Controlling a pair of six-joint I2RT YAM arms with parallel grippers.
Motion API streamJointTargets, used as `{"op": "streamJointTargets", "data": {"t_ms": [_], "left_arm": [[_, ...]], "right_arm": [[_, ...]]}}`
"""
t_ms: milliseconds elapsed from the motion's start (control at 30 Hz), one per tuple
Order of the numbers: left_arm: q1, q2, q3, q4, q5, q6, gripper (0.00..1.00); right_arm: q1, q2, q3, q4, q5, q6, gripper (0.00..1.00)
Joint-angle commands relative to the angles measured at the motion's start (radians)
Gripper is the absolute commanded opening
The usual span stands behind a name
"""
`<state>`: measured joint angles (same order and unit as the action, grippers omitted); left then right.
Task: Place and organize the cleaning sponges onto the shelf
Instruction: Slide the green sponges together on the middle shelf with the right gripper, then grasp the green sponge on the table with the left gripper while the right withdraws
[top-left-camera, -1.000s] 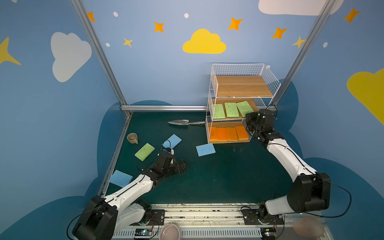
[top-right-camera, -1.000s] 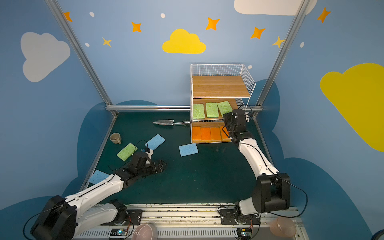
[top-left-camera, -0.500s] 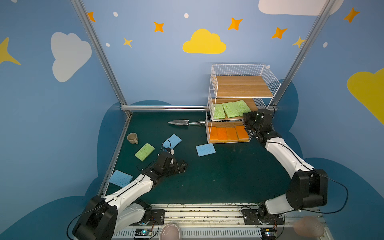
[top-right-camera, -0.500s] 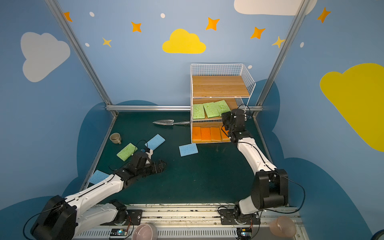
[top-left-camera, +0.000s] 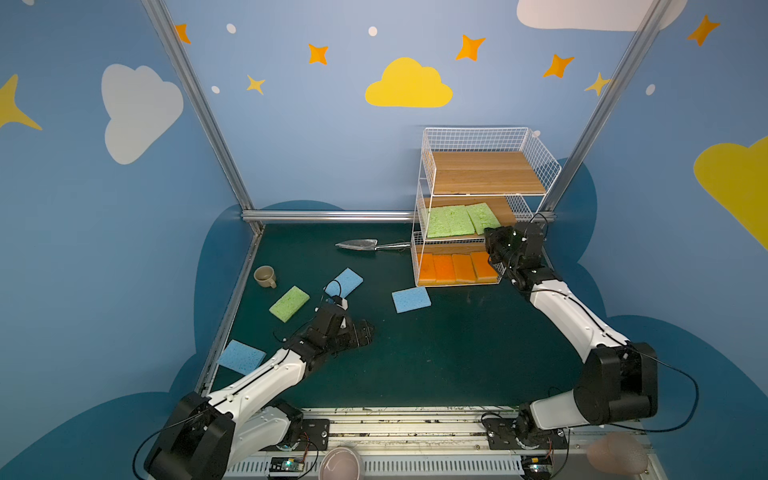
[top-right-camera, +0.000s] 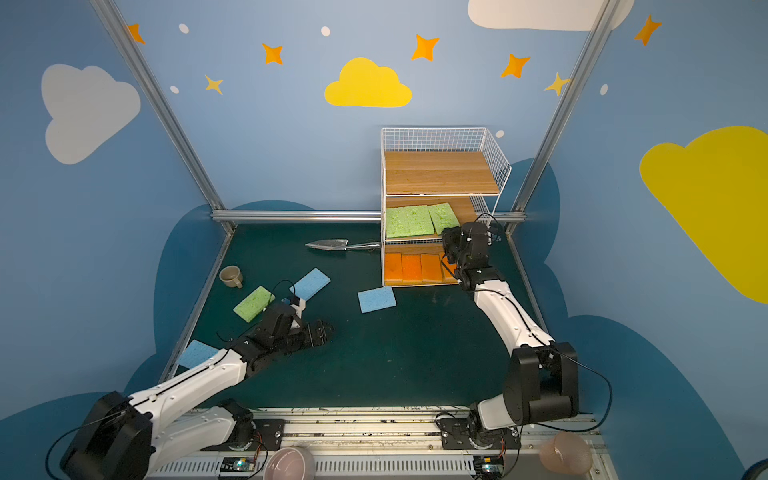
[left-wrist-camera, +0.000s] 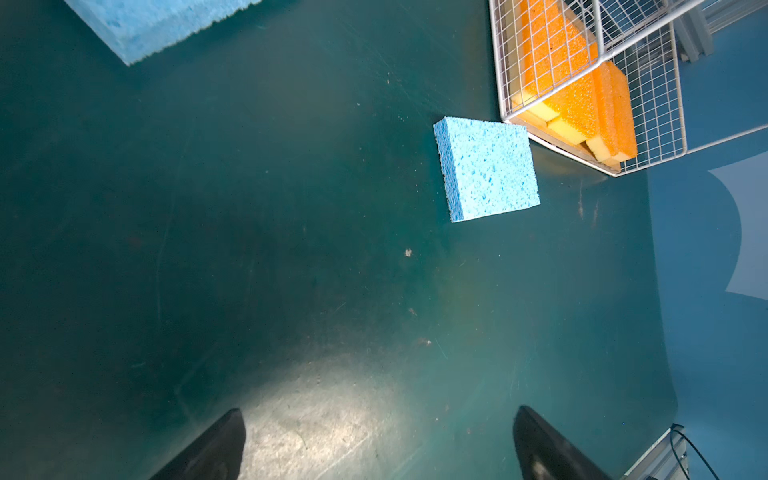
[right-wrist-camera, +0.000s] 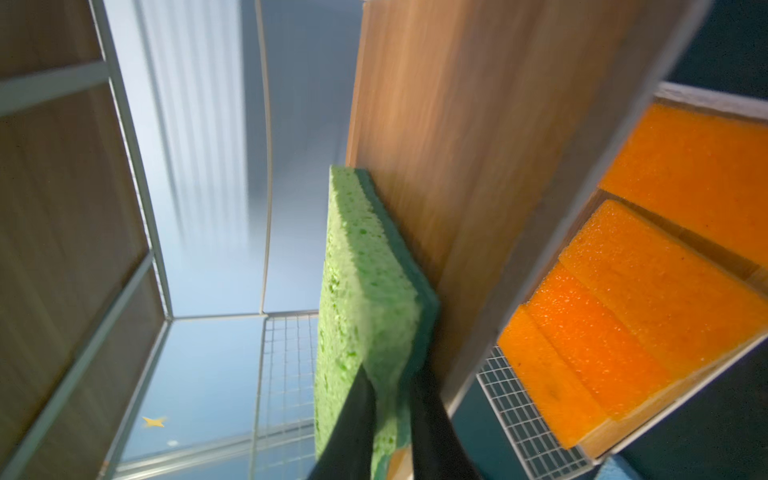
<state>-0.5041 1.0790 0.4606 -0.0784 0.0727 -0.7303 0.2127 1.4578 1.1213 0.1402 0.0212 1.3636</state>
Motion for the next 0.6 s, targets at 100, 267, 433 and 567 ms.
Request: {"op": "streamJointTargets", "data": {"t_ms": [100,267,433,567], "left_arm": [[0.006,-0.052,0.004,-0.026,-0.039,0.000,1.00],[0.043,-0.077,0.041,-0.071,-0.054,-0.009,1.00],[0.142,-0.069,0.096,-0.118,-0.018,-0.026,1.00],[0.222,-0.026,0.149,-0.153,-0.007,-0.014,0.99]], "right_arm": [[0.009,-0.041,-0.010,0.014,-0.025,-0.021,0.40],[0.008,-0.077,-0.023,-0.002,-0.027,-0.040,0.50],[0.003,-0.142,-0.058,-0.024,-0.049,-0.075,0.58],[-0.002,-0.197,-0.115,-0.032,-0.098,-0.117,0.61]]}}
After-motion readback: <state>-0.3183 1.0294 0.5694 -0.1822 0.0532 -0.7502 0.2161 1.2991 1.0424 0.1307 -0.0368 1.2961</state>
